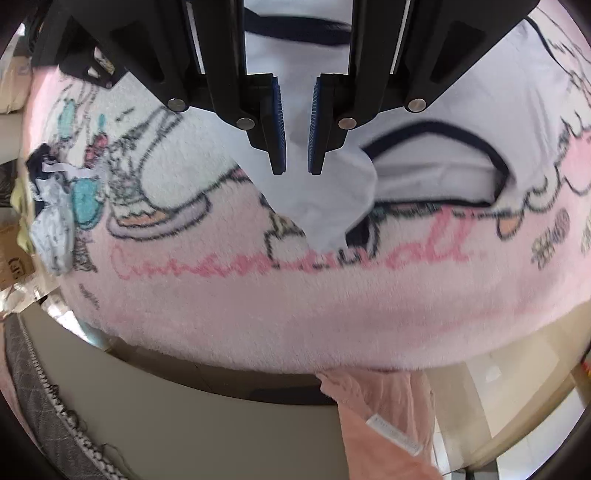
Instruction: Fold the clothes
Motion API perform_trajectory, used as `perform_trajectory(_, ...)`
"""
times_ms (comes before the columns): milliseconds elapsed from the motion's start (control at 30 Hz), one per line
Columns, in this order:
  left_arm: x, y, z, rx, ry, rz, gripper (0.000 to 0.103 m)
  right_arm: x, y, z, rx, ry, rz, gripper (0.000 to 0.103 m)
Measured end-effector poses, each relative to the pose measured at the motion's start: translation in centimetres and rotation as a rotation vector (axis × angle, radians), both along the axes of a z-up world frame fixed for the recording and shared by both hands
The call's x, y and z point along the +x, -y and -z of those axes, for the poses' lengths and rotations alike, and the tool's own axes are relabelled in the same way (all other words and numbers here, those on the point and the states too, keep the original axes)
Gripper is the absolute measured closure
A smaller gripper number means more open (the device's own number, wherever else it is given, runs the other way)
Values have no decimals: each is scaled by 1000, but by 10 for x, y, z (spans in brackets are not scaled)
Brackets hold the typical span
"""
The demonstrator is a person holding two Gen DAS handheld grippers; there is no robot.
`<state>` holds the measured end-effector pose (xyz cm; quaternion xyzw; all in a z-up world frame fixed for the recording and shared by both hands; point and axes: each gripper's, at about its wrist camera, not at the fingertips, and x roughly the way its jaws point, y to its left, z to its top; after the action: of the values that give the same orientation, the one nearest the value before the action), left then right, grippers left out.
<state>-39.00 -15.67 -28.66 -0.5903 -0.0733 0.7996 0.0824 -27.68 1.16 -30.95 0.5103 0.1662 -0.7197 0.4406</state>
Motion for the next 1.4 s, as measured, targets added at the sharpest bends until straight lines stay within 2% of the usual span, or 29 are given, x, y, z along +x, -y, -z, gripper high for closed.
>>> perform_trajectory(133, 22, 9, -7, 1, -31, -13, 92, -20, -28, -40, -144, 16, 113, 34)
perform_trajectory(233, 45, 24, -15, 4, -63, -26, 92, -44, -43, -60, -240, 51, 224, 30)
perform_trajectory(333, 64, 34, -16, -17, -82, -16, 92, -75, -30, -67, -155, 22, 283, 30)
perform_trajectory(400, 75, 39, -13, -11, -83, -15, 92, -90, -15, -67, -118, 11, 280, 30)
perform_trajectory(633, 95, 61, 10, 116, -59, -79, 92, -137, 40, -65, -201, 170, 257, 30)
perform_trajectory(833, 105, 66, 20, 186, -73, -80, 92, -174, 78, -43, -201, 227, 267, 30)
perform_trajectory(967, 111, 61, 22, 172, -106, -36, 92, -190, 85, -23, -214, 298, 317, 30)
perform_trajectory(1067, 112, 51, 26, 96, -111, 1, 92, -194, 88, -13, -204, 300, 328, 31)
perform_trajectory(1167, 116, 39, 25, 12, -139, 43, 92, -198, 94, -5, -230, 351, 339, 31)
perform_trajectory(1267, 120, 31, 20, -55, -175, 74, 92, -198, 101, -3, -194, 340, 336, 31)
perform_trajectory(1333, 122, 26, 17, -135, -207, 95, 92, -199, 105, 0, -168, 343, 343, 31)
perform_trajectory(1400, 123, 27, 14, -117, -229, 111, 92, -201, 105, 6, -147, 372, 358, 31)
